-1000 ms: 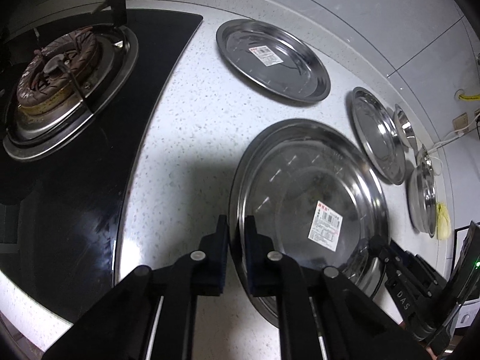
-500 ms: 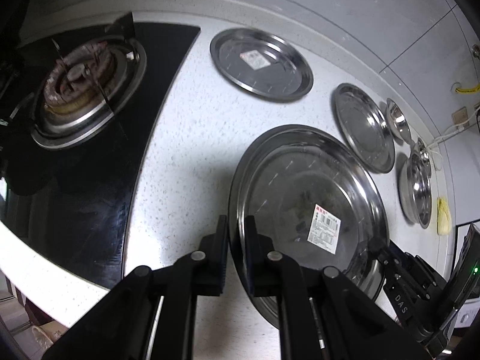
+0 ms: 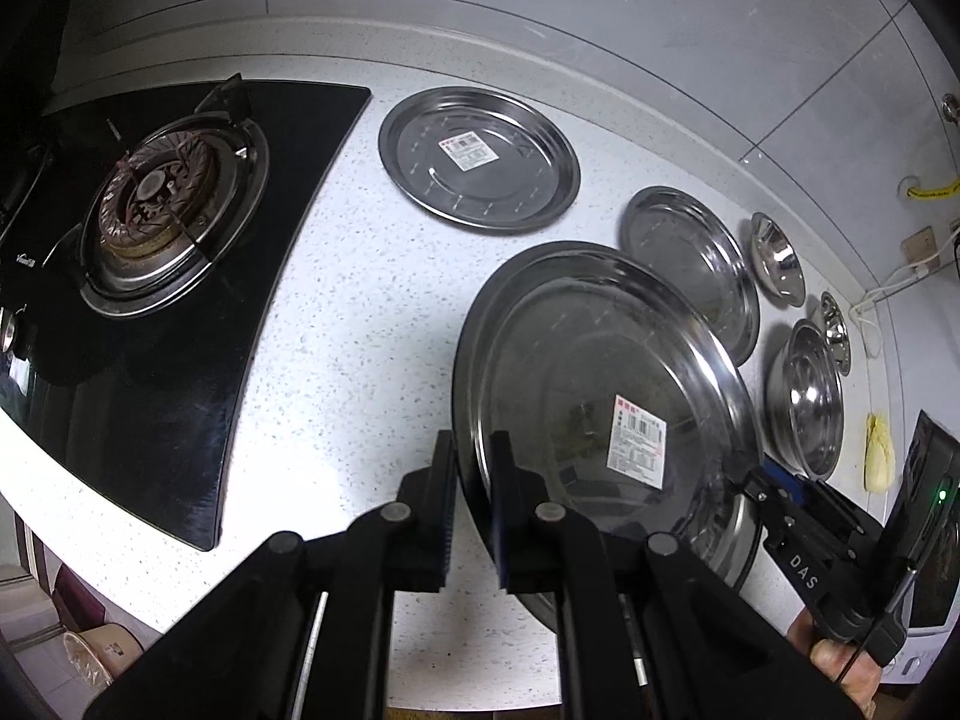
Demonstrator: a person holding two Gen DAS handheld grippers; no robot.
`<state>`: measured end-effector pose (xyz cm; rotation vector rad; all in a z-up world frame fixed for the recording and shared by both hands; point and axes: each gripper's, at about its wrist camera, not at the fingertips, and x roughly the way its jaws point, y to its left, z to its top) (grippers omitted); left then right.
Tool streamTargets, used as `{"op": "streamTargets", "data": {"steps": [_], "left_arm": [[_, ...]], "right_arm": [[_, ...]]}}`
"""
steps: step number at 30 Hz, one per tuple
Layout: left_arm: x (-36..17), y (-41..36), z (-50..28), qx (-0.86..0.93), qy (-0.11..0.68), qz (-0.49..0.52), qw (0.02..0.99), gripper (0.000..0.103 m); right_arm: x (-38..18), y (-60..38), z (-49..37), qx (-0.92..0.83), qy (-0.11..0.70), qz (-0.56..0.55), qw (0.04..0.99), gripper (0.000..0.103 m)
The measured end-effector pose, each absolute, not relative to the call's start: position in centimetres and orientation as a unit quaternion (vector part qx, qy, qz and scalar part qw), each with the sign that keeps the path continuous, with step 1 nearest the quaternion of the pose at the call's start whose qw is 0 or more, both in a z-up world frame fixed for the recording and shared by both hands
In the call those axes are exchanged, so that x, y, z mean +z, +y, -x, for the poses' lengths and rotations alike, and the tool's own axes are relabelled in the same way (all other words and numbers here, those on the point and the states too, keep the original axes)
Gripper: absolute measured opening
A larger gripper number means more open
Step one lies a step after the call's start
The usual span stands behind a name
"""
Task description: Organize plates and bowls
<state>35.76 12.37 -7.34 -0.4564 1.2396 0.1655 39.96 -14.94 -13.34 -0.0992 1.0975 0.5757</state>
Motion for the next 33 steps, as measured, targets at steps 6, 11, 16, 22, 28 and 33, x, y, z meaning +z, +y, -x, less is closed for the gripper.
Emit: {"op": "streamTargets", "data": {"steps": [6, 11, 16, 22, 28, 33], "left_arm": [[-8.6, 13.2, -35.6, 0.039, 0.578, 0.219, 0.785, 0.009], [-9.4, 14.1, -35.6, 0.003, 0.588, 0.212, 0.781, 0.010], [-10.7, 14.7, -35.5, -0.008, 0.591, 0.217, 0.777, 0.010], [-11.2, 14.7, -33.7, 0.009, 0.584, 0.242, 0.775, 0.010], [-11.0, 14.4, -30.4, 0.037, 0.589, 0.251, 0.768, 0.011], [-11.1, 14.1, -28.2, 0.037, 0.601, 0.238, 0.762, 0.011]], "right_arm": [[-13.9, -15.2, -39.3, 0.251, 0.517, 0.036, 0.818, 0.017], [-13.4, -15.2, -38.0, 0.228, 0.512, 0.021, 0.828, 0.017], [-12.9, -14.8, -37.5, 0.216, 0.501, 0.012, 0.838, 0.016], [-12.8, -14.7, -37.2, 0.229, 0.490, 0.024, 0.841, 0.016], [-12.8, -14.8, -35.8, 0.265, 0.489, 0.024, 0.830, 0.016], [-13.5, -15.0, -34.2, 0.278, 0.503, 0.020, 0.818, 0.016]]}}
